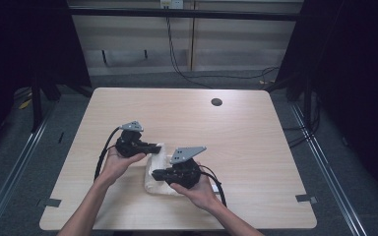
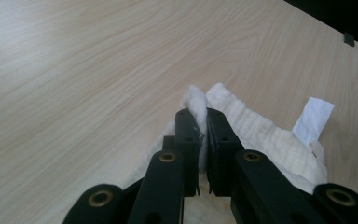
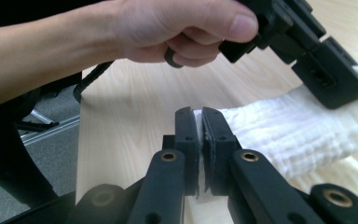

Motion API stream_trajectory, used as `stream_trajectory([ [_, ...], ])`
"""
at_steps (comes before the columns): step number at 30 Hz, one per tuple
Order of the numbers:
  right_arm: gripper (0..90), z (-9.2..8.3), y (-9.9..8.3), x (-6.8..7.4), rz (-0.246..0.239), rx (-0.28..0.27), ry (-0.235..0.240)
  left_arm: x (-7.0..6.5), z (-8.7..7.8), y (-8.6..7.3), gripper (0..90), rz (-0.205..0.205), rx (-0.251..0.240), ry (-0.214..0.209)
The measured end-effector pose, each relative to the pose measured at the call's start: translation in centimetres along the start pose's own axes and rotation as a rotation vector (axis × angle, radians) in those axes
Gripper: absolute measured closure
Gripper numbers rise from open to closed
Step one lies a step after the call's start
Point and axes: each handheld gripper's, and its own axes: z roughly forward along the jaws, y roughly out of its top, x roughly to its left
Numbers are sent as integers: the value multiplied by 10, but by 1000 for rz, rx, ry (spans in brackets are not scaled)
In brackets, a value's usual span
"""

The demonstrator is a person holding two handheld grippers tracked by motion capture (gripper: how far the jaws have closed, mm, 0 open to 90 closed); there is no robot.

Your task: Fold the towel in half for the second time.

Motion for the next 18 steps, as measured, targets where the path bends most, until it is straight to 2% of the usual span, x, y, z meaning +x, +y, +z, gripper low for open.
stream_trajectory([
  [2,860,-4,-4,2,-6,17,-7,-3,1,0,851,17,18,4],
  [6,860,-11,-9,2,-2,15,-16,-7,2,-1,851,13,16,1],
  [14,860,-28,-21,1,22,32,-56,-13,10,-1,850,28,45,-4],
  [18,860,-31,-27,0,29,46,-67,-15,16,1,850,31,63,-15],
])
